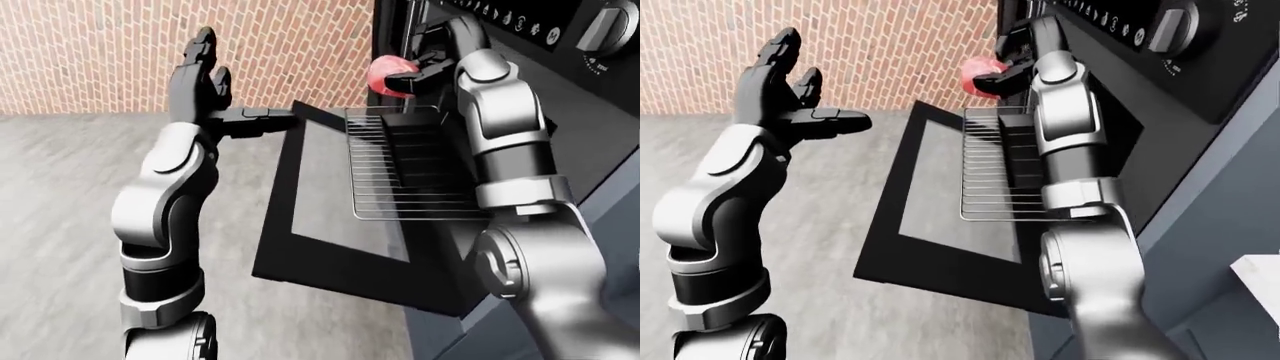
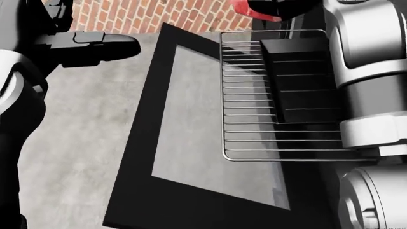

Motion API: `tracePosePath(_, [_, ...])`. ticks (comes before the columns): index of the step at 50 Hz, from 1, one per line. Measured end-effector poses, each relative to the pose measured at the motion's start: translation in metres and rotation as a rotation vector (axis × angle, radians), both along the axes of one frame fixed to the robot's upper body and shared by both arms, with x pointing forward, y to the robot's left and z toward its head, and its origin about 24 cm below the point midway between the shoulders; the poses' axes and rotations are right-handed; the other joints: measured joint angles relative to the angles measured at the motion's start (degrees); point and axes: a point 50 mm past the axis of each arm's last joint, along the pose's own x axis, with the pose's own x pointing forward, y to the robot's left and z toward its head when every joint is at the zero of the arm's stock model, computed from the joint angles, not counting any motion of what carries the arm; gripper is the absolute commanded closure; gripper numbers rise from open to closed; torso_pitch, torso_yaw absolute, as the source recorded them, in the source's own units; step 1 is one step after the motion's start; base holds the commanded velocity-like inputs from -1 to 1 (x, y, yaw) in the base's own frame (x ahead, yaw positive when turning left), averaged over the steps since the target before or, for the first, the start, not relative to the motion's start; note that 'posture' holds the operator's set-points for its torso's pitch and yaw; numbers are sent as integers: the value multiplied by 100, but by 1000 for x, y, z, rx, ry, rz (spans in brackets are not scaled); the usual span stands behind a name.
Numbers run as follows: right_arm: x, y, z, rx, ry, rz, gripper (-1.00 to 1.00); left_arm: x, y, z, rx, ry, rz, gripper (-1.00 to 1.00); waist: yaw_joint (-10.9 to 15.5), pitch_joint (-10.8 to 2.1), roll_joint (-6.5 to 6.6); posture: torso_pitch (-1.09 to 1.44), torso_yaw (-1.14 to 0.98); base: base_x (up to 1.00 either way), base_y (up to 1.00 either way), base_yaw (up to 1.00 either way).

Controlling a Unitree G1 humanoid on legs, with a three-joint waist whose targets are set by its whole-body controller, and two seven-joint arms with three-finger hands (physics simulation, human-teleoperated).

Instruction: Place the steak on the rack of the oven.

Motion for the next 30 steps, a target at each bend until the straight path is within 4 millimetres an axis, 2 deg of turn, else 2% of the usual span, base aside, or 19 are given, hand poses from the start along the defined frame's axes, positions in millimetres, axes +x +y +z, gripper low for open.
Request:
tracePosePath(2, [0, 2, 3, 0, -12, 5, 100, 0, 1, 0, 1, -1, 3, -100, -10, -57, 213, 0, 0, 22, 0, 0])
tracePosePath(4, [0, 8, 0, -2, -8, 25, 100, 1, 6, -4, -3, 14, 22, -100, 46, -38, 80, 0, 0, 22, 0, 0])
tracePosePath(6, [1, 12, -5, -3, 9, 43, 100, 1, 9, -9, -5, 39, 40, -100, 81, -27, 58, 0, 0, 23, 0, 0])
tracePosePath(12, [0, 9, -1, 1, 2, 37, 100, 0, 8, -3, -1, 15, 37, -100, 156, -46, -300, 0, 0, 21, 0, 0])
tracePosePath(15, [-1, 8, 4, 0, -23, 35, 100, 0, 7, 0, -3, 2, 34, -100, 188, -94, -589, 0, 0, 21, 0, 0])
tracePosePath(17, [-1, 4, 2, 2, -24, 20, 100, 1, 2, -5, -2, 20, 15, -100, 115, -45, -499, 0, 0, 21, 0, 0])
tracePosePath(19, [0, -2, -4, 4, 0, -1, 100, 2, -2, -8, 4, 39, -5, -100, 61, -27, -546, 0, 0, 20, 0, 0])
tracePosePath(21, [0, -3, -8, 3, 19, -11, 100, 2, -2, -8, 5, 41, -10, -100, 44, -44, -486, 0, 0, 20, 0, 0])
tracePosePath(25, [0, 0, -5, 1, 10, -2, 100, 0, 2, -2, 1, 13, 4, -100, 37, 7, -202, 0, 0, 20, 0, 0])
tracePosePath(28, [0, 3, 0, 2, -14, 10, 100, -2, 3, 3, 1, -10, 10, -100, 14, -43, 61, 0, 0, 5, 0, 0])
tracePosePath(29, [0, 6, 3, 1, -29, 17, 100, -3, 5, 6, 0, -23, 15, -100, 8, -60, 78, 0, 0, 0, 0, 0])
tracePosePath(30, [0, 8, 2, 0, -35, 25, 100, -4, 7, 6, -2, -27, 21, -100, 11, -8, -6, 0, 0, 0, 0, 0])
